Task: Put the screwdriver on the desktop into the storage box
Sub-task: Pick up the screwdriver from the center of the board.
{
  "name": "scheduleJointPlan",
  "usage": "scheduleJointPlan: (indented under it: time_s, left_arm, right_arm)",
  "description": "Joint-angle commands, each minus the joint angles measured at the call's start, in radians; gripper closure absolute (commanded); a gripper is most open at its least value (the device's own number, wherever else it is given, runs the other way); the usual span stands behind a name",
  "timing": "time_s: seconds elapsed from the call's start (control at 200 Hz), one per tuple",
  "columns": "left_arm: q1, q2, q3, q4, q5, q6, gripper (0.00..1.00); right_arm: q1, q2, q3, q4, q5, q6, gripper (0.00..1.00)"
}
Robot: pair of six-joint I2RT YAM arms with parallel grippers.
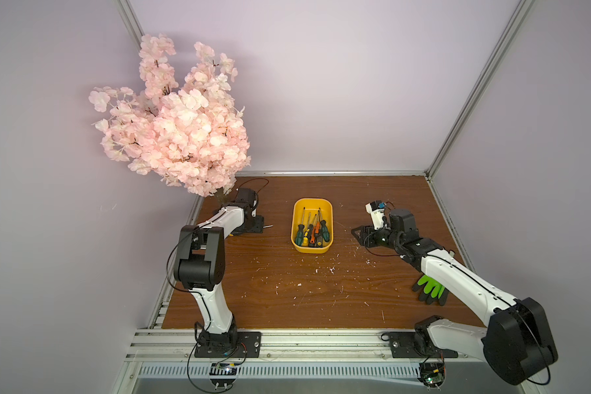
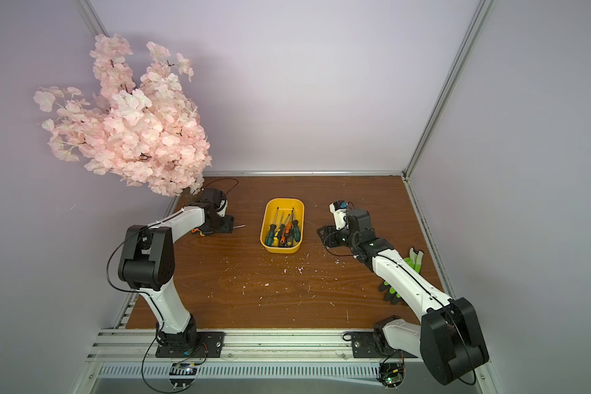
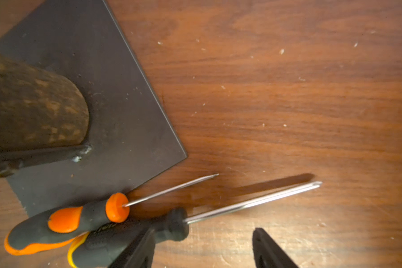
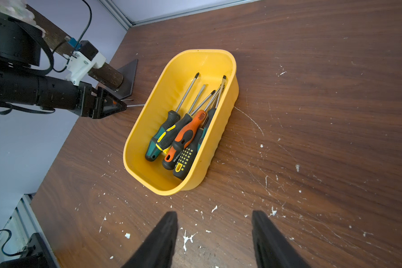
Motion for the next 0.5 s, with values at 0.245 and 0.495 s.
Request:
scheduleJointPlan:
  time_s: [0.245,0.495]
  left_arm:
    - [0.016,0.061,0.03,-0.024,0.016,0.016,0.3]
    - [0.016,0.018,-0.034,-0.032,0.041,-0.004,0.38]
  right_arm:
    - [-0.01,-0.03,-0.003,0.019,-0.005,0.008,0.43]
    - [-0.014,-0.025,-0.002,0.026,-0.015,0.011,0.43]
